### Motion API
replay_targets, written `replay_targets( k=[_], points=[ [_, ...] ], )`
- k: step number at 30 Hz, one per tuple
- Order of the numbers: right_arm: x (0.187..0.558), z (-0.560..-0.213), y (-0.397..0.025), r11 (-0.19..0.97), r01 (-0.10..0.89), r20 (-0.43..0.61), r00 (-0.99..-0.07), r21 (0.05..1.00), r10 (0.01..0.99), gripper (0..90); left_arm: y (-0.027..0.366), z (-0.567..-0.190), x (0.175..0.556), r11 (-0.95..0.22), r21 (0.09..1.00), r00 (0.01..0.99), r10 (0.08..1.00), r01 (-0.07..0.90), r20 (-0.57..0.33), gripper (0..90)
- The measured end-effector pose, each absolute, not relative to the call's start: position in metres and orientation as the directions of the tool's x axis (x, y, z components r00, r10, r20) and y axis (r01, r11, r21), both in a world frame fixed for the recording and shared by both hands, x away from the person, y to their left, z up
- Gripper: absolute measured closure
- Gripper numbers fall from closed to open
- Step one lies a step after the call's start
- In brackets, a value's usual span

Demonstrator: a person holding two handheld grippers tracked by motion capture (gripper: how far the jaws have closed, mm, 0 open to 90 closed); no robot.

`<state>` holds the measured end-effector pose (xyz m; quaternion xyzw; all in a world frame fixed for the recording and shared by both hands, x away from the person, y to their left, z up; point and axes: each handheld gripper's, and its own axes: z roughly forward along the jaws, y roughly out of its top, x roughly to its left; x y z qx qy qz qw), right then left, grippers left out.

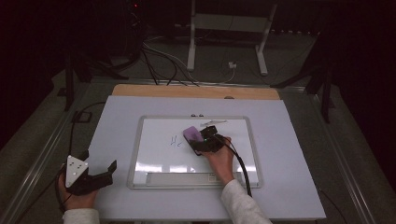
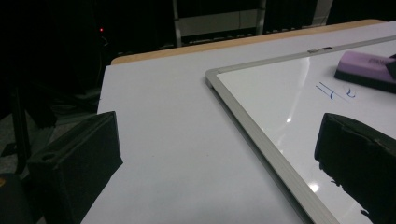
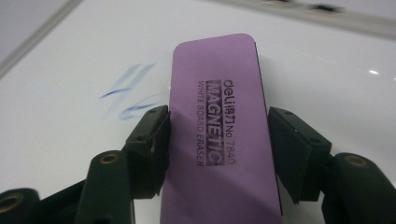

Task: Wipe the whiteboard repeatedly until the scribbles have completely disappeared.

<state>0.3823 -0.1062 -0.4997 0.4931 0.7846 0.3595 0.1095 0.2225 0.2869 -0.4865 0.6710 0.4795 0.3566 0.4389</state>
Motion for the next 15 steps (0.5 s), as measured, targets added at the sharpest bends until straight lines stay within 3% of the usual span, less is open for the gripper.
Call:
replay_targets(
  k=[6,12,15],
  points=[
    [0.389,-0.499,-0.113,0.223,0.708,0.177,-0.445,0.670,0.878,41.1,0.286,-0.487,0.223,-0.157,0.930,0.289,0.956,0.332,0.058,1.3],
    [0.378,-0.500,-0.092,0.300,0.682,0.200,-0.552,0.667,0.809,41.1,0.285,-0.487,0.223,-0.158,0.930,0.289,0.956,0.331,0.060,1.3],
    [0.377,-0.499,-0.089,0.318,0.674,0.186,-0.564,0.667,0.805,41.1,0.286,-0.487,0.223,-0.157,0.931,0.286,0.956,0.331,0.059,1.3]
  ],
)
